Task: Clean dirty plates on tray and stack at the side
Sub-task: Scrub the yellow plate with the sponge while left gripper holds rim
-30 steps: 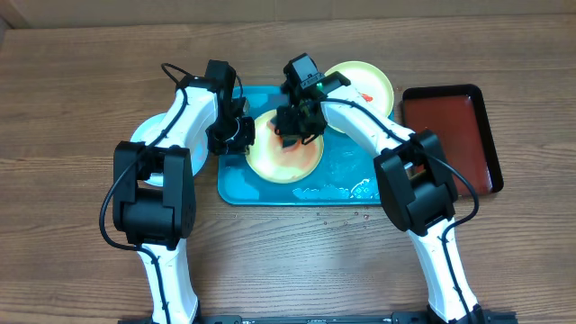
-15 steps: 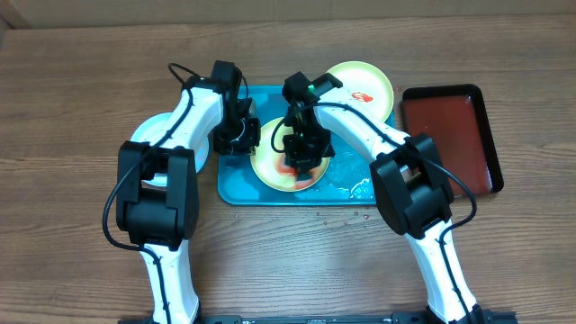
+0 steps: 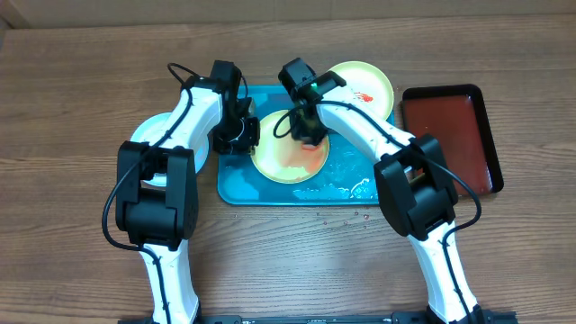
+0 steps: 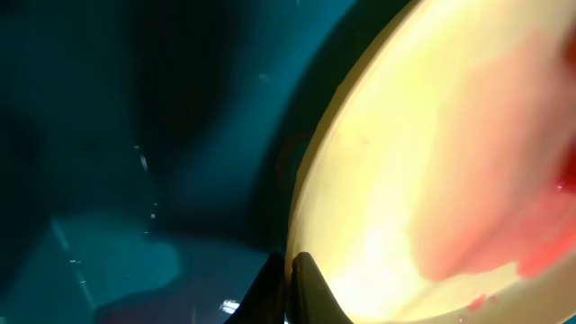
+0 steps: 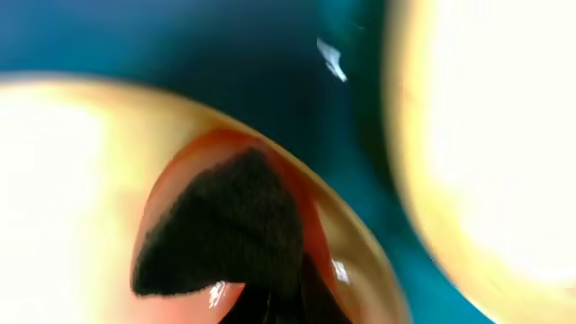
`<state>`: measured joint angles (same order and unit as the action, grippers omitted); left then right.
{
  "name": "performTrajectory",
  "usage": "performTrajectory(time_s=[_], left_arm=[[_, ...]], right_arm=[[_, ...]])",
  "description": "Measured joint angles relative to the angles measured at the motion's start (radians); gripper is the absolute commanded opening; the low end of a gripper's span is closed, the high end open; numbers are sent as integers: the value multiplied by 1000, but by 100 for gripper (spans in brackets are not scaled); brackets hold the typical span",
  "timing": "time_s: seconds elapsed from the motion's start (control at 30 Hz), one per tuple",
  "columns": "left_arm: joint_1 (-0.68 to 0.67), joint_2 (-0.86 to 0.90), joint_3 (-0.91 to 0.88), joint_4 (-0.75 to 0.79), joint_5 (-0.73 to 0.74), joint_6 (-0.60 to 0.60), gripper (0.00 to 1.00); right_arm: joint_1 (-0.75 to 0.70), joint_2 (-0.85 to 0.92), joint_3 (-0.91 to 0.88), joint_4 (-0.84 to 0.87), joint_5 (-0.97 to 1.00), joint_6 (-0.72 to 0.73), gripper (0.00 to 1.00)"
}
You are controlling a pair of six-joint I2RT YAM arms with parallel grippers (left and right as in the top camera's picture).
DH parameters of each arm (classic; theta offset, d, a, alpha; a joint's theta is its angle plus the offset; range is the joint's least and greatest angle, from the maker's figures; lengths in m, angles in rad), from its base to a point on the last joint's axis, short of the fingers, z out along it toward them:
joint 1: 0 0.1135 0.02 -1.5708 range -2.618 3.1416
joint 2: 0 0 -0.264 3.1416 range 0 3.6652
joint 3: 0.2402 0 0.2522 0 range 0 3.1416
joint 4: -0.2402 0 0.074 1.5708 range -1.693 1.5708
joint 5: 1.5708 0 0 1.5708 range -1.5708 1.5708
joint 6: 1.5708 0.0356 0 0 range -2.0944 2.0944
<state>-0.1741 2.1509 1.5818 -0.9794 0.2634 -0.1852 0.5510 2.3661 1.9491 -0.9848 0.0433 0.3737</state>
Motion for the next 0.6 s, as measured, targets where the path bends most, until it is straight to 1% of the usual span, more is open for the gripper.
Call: performTrajectory(time_s=[0.1, 0.2, 0.3, 0.4, 0.6], left_arm=[[6, 0, 0, 0, -5, 0, 4], [8, 0, 0, 0, -13, 0, 4], [11, 0, 0, 0, -16, 0, 4], [11, 0, 0, 2, -14, 0, 4], [11, 0, 0, 3, -13, 0, 4]], right_arm=[[-3, 3, -12, 73, -137, 4, 4], [-1, 13, -12, 65, -262, 6, 4], [7, 17, -12, 6, -368, -9, 4], [24, 19, -12, -80, -431, -29, 4], [45, 23, -13, -228, -478, -95, 4]])
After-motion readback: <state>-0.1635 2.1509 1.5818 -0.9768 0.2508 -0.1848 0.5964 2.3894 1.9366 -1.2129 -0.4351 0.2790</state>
